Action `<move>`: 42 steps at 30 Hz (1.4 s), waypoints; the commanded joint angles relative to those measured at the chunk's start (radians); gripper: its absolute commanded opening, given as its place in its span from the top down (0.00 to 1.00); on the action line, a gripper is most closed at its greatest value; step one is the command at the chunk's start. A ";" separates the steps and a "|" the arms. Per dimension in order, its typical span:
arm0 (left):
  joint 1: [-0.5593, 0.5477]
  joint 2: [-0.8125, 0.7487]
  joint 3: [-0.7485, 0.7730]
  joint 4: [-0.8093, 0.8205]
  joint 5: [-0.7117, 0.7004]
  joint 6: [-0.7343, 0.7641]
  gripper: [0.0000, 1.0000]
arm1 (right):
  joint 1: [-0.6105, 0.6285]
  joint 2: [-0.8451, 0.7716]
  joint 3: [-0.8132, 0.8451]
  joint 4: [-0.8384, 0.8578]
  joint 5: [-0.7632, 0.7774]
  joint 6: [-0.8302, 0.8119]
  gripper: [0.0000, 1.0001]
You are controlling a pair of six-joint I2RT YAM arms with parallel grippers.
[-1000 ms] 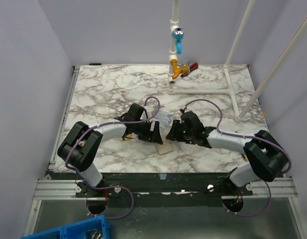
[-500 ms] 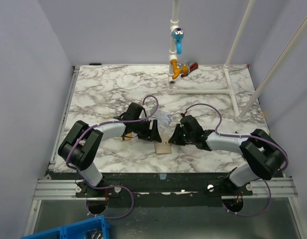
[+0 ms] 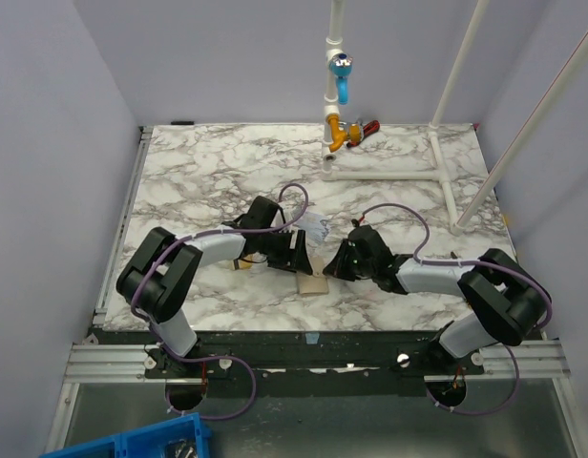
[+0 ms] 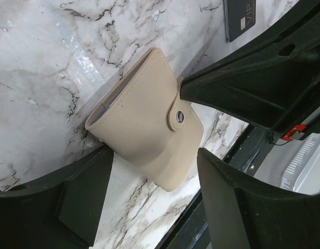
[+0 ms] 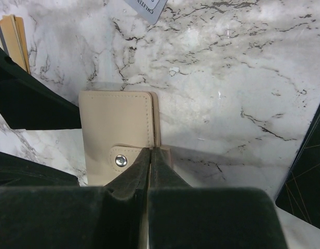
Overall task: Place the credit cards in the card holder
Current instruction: Pick up the card holder from the center of the board.
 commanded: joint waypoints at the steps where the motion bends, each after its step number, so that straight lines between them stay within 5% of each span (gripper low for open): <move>1: -0.010 0.051 0.022 -0.063 -0.026 0.025 0.33 | 0.007 0.072 -0.095 -0.165 0.100 0.014 0.99; 13: -0.014 0.056 0.069 0.089 0.124 -0.035 0.62 | 0.007 0.042 -0.107 -0.105 0.066 0.002 0.99; 23: -0.018 0.020 0.063 0.232 0.196 -0.133 0.57 | 0.008 0.041 -0.109 -0.058 0.016 -0.010 0.99; 33: -0.025 0.060 0.053 0.135 0.065 -0.023 0.68 | 0.008 -0.009 -0.105 -0.052 0.036 -0.011 0.99; 42: -0.038 0.094 0.052 0.115 0.029 0.000 0.67 | 0.008 -0.016 -0.103 -0.035 0.025 -0.021 0.99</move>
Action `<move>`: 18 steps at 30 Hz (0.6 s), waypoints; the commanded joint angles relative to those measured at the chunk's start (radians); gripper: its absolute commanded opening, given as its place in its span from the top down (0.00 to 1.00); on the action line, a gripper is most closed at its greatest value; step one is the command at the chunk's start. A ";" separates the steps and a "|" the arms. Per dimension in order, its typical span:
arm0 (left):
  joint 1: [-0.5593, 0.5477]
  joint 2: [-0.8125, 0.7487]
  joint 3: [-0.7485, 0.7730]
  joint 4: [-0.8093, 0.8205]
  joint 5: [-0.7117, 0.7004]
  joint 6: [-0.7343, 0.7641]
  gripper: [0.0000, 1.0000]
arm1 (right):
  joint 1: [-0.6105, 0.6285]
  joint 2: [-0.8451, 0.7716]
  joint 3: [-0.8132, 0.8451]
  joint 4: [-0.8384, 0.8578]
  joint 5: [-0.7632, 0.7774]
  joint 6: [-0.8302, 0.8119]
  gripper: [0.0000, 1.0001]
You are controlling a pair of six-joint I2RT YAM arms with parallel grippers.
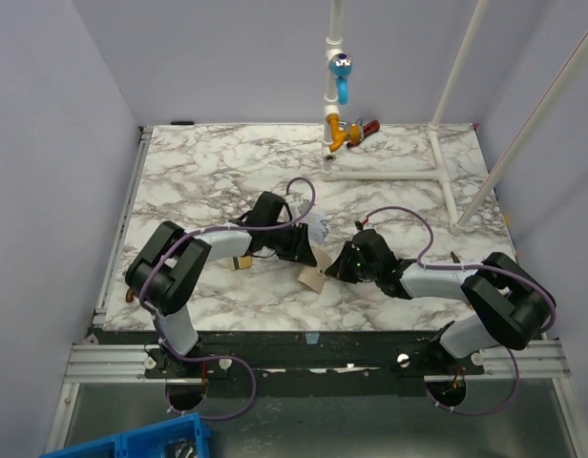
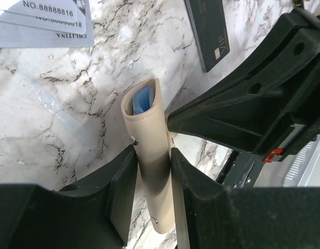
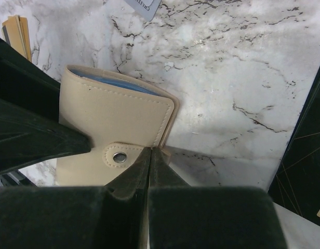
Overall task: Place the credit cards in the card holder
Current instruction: Pick up the card holder from the center of the board.
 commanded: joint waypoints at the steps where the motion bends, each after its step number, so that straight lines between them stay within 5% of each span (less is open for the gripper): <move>1: -0.026 0.036 0.002 -0.025 -0.012 0.023 0.67 | 0.008 0.026 -0.039 -0.113 0.016 -0.036 0.99; 5: -0.021 0.048 0.023 -0.044 -0.004 0.029 0.88 | 0.008 0.021 -0.017 -0.129 0.022 -0.058 0.96; 7: -0.001 0.039 0.044 -0.087 0.014 0.025 0.99 | 0.007 -0.013 0.014 -0.176 0.065 -0.086 0.80; 9: 0.025 0.014 0.058 -0.110 0.031 0.010 1.00 | 0.007 -0.057 0.055 -0.222 0.101 -0.130 0.59; 12: 0.072 -0.022 0.092 -0.164 0.069 -0.016 1.00 | 0.008 -0.114 0.121 -0.274 0.148 -0.185 0.42; 18: 0.152 -0.078 0.144 -0.257 0.132 -0.082 1.00 | 0.053 -0.178 0.240 -0.370 0.231 -0.289 0.36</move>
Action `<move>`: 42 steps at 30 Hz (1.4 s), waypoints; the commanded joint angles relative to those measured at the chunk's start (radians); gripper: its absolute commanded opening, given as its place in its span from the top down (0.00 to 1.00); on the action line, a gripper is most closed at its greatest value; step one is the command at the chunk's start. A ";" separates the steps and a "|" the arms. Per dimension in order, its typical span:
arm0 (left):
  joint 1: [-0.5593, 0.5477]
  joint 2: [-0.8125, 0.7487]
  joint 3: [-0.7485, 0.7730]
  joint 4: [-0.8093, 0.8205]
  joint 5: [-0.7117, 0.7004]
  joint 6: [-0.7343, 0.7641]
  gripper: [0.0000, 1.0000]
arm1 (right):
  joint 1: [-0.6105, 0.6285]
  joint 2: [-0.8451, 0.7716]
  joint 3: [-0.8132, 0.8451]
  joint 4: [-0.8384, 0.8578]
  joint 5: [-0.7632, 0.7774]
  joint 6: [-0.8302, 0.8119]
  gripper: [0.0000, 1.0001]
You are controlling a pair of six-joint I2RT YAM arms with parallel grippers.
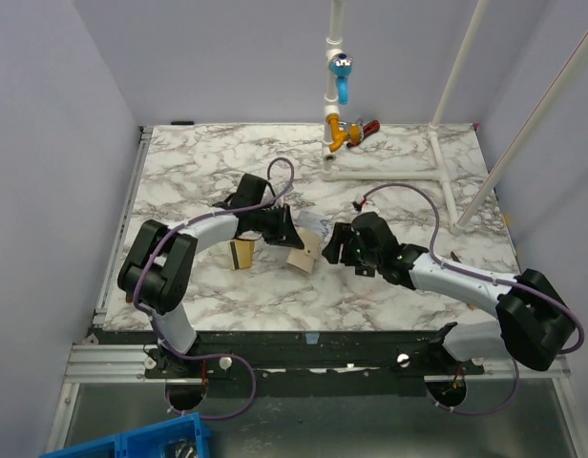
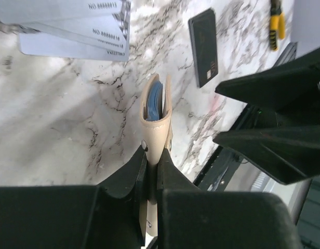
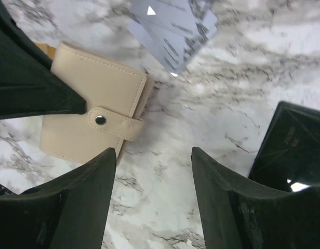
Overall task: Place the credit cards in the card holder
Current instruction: Pick up the card holder from the center of the board, then open the card holder.
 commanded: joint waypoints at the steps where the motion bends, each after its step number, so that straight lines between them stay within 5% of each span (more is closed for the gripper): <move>1: 0.052 -0.093 0.038 -0.078 0.081 -0.071 1.00 | 0.059 -0.040 0.111 -0.100 0.121 -0.129 0.36; 12: 0.096 -0.157 0.063 -0.129 0.156 -0.192 1.00 | 0.267 0.097 0.349 -0.135 0.336 -0.312 0.38; 26: 0.121 -0.197 0.058 -0.168 0.165 -0.192 1.00 | 0.325 0.113 0.318 -0.122 0.446 -0.361 0.52; 42: 0.128 -0.186 0.062 -0.156 0.209 -0.212 1.00 | 0.516 0.241 0.275 0.128 0.756 -0.615 0.62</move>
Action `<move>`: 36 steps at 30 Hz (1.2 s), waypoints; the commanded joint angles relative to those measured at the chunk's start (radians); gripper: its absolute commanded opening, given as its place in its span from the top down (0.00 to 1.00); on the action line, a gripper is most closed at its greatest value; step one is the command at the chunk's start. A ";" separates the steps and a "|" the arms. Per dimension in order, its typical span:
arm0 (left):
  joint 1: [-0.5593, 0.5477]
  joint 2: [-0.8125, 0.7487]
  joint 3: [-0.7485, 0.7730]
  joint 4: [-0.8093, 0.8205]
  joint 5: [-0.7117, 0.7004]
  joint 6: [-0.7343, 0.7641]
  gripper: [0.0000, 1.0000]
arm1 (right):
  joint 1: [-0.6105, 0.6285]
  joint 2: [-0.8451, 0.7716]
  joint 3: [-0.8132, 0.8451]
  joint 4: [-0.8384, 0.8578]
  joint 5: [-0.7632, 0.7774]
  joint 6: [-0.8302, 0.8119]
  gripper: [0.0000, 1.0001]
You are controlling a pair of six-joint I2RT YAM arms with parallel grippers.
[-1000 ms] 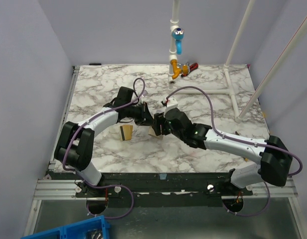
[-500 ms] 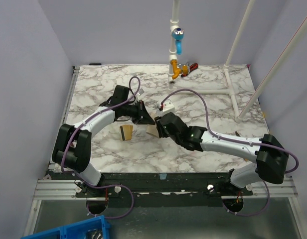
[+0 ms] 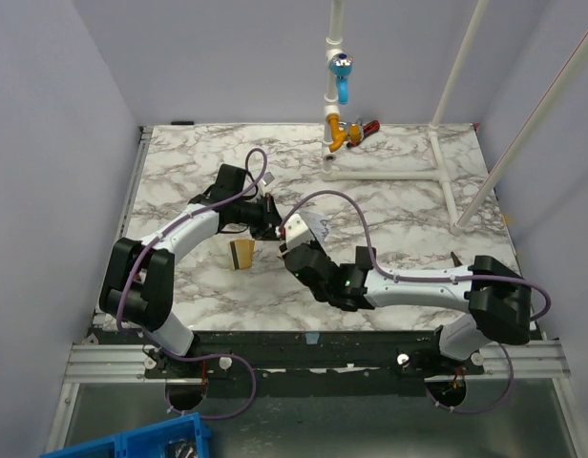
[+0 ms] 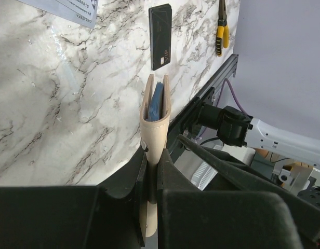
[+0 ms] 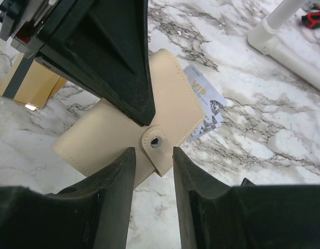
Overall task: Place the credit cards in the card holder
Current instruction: Open the card holder.
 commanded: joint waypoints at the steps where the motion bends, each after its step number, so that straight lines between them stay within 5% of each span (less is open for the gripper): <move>1: 0.005 -0.030 0.017 0.044 0.080 -0.034 1.00 | 0.044 0.047 -0.051 0.156 0.128 -0.101 0.63; 12: 0.014 -0.053 0.001 0.060 0.094 -0.046 1.00 | 0.045 0.114 -0.071 0.324 0.247 -0.134 0.99; 20: 0.016 -0.064 -0.007 0.063 0.093 -0.041 1.00 | 0.024 0.112 -0.062 0.368 0.310 -0.129 0.99; 36: 0.016 -0.096 -0.034 0.058 0.055 -0.020 1.00 | -0.059 -0.044 -0.132 0.231 0.356 0.161 0.99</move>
